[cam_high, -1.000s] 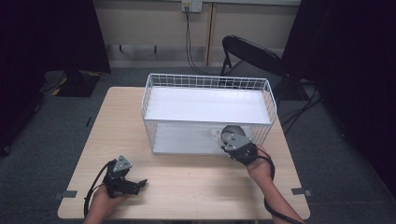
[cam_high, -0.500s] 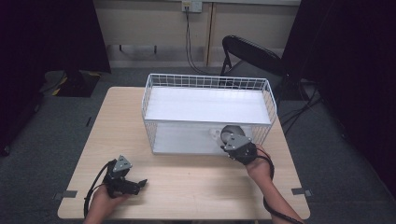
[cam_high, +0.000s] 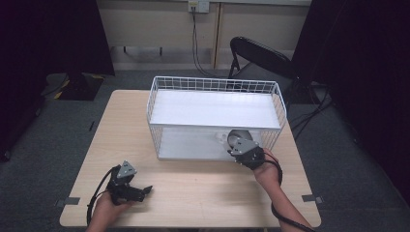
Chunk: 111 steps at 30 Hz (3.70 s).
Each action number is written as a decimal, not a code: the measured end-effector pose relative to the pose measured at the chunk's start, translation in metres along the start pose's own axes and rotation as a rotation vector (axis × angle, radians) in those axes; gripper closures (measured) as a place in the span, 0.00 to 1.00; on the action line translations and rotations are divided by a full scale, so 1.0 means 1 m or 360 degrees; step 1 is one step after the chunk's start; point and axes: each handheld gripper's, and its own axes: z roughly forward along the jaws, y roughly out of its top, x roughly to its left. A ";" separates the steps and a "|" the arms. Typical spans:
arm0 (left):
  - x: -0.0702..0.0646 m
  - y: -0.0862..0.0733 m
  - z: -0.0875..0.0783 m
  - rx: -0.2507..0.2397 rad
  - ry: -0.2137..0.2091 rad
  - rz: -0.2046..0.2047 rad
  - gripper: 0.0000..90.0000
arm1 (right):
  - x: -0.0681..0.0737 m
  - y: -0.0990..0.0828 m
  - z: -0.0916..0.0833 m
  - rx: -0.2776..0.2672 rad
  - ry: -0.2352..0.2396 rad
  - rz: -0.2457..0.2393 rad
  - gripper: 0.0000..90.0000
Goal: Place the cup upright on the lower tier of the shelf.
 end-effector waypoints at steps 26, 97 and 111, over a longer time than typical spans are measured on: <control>0.000 0.000 0.000 0.0000 0.0000 0.0000 0.00 | 0.001 0.001 0.000 -0.0046 -0.0105 0.0019 0.86; 0.000 0.000 0.000 0.0002 -0.0008 -0.0003 0.00 | 0.003 -0.005 -0.043 -0.0192 -0.0041 0.0314 0.21; 0.000 0.000 0.000 0.0002 -0.0008 -0.0004 0.00 | 0.013 -0.030 -0.049 -0.0172 0.0024 0.0368 0.21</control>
